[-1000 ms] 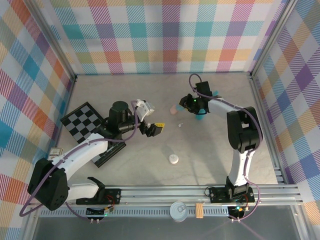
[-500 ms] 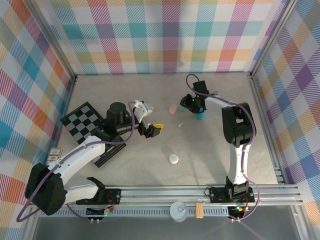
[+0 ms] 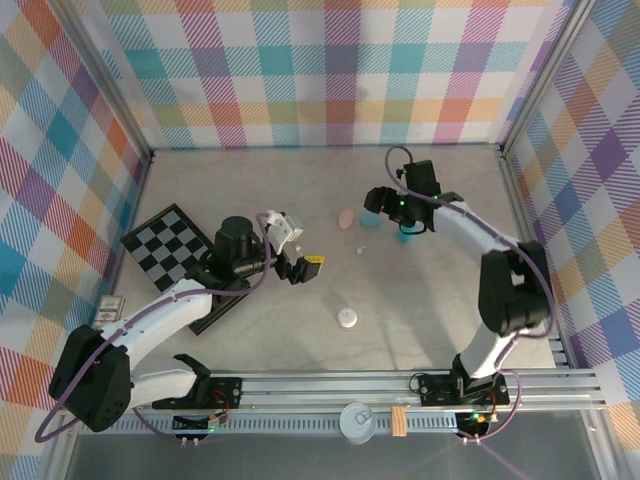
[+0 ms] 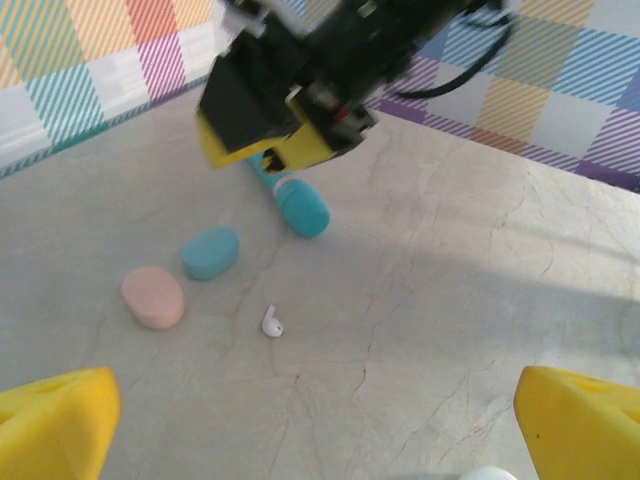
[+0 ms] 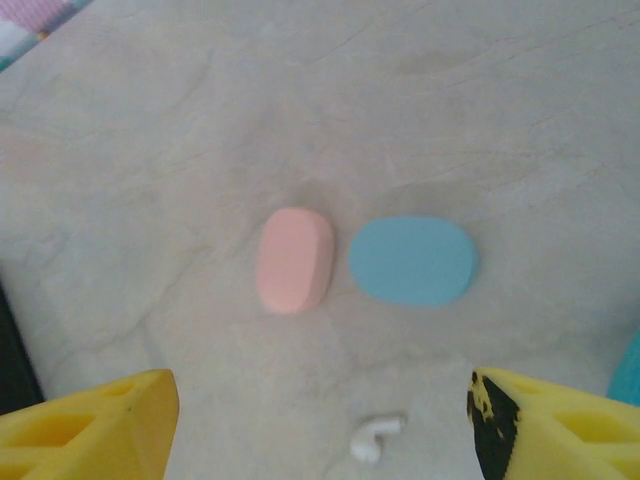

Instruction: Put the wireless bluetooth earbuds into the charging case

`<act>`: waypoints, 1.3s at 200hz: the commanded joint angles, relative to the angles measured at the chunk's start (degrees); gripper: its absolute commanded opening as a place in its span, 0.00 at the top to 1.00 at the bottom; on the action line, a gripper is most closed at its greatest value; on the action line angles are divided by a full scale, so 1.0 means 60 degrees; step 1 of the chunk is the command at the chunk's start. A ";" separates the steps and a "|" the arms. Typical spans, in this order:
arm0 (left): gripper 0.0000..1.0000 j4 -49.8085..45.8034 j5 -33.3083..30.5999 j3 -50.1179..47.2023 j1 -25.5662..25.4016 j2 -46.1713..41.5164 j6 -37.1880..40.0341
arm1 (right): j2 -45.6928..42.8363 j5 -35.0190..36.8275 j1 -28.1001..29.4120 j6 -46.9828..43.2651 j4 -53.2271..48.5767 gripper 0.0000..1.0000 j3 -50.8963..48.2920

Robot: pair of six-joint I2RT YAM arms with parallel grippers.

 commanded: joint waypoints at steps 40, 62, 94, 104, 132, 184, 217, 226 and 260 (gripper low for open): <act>0.00 0.1406 -0.1427 -0.1068 -0.0117 -0.0729 -0.1610 | -0.2825 0.0698 0.1854 -0.0209 -0.1581 0.23 -0.2407; 0.00 0.1576 -0.1695 -0.1505 -0.0117 -0.1118 -0.1782 | -0.3439 0.1230 0.2850 0.0228 -0.2304 0.22 -0.2939; 0.00 0.1209 -0.1850 -0.1857 -0.0117 -0.1697 -0.1724 | -0.3676 0.1635 0.4164 0.1069 -0.2625 0.20 -0.3610; 0.00 0.1098 -0.1832 -0.1885 -0.0116 -0.1828 -0.1711 | -0.3651 0.1726 0.4329 0.1545 -0.2669 0.20 -0.3831; 0.00 0.0907 -0.1768 -0.1902 -0.0117 -0.2037 -0.1657 | -0.4622 0.2993 0.4114 0.2350 -0.2953 0.22 -0.4561; 0.00 0.1079 -0.1760 -0.1820 -0.0117 -0.1813 -0.1667 | -0.5240 0.1206 0.3076 0.1906 -0.2449 0.20 -0.4961; 0.00 0.1365 -0.2574 -0.1914 -0.0103 -0.1753 -0.2218 | -0.4433 0.1345 0.4035 0.1838 -0.2366 0.19 -0.4614; 0.00 0.1400 -0.2856 -0.1963 -0.0088 -0.1751 -0.2398 | -0.4180 0.1377 0.4290 0.1852 -0.2339 0.19 -0.4525; 0.00 0.1322 -0.3504 -0.2164 0.0098 -0.1872 -0.2864 | -0.3046 0.1494 0.5300 0.2055 -0.2238 0.24 -0.4136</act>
